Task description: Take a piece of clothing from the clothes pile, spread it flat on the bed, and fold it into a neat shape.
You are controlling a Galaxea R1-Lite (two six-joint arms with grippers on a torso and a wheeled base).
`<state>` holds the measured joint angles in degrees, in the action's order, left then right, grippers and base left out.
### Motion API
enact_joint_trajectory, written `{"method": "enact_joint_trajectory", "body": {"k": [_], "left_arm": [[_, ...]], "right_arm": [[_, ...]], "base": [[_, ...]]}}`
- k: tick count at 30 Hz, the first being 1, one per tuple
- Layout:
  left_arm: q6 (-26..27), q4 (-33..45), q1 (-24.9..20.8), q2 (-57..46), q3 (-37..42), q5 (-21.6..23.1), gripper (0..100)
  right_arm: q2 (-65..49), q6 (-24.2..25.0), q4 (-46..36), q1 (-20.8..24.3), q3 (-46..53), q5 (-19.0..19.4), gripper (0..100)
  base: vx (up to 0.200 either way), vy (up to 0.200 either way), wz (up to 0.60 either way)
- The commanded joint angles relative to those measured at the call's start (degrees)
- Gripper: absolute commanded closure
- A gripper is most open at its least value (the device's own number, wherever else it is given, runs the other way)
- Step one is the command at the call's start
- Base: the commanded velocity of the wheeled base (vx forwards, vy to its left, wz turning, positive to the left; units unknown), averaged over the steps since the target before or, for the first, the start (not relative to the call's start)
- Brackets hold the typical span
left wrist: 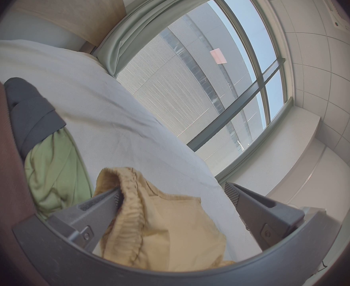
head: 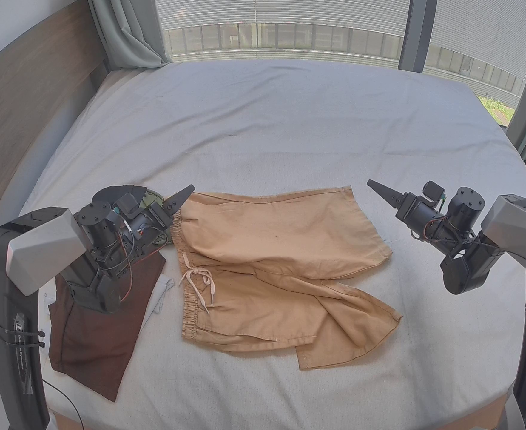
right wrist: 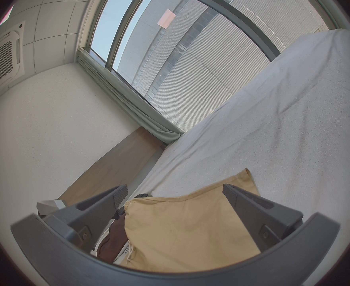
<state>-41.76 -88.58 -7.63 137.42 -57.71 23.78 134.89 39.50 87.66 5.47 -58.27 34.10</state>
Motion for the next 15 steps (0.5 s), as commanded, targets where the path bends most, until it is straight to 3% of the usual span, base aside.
{"method": "enact_joint_trajectory", "body": {"k": [1,4,9,15], "left_arm": [[0.8,0.0,0.4,-5.1,7.3,0.1,0],[1.4,-0.1,0.9,-7.2,10.6,0.5,0],[9.3,-0.3,2.2,-14.2,22.1,2.4,0],[12.1,-0.2,3.3,-24.5,33.1,10.1,0]], "right_arm": [[-5.7,-1.9,0.8,0.6,7.5,0.0,0],[-6.5,-2.8,0.8,0.7,9.5,-0.1,0],[-9.8,-5.3,0.8,1.6,15.2,-0.1,0],[-15.5,-5.6,0.7,4.4,20.6,-0.1,0]], "base": [[0.000,0.000,0.00],[0.000,0.000,0.00],[0.000,0.000,0.00],[0.000,0.000,0.00]]}}
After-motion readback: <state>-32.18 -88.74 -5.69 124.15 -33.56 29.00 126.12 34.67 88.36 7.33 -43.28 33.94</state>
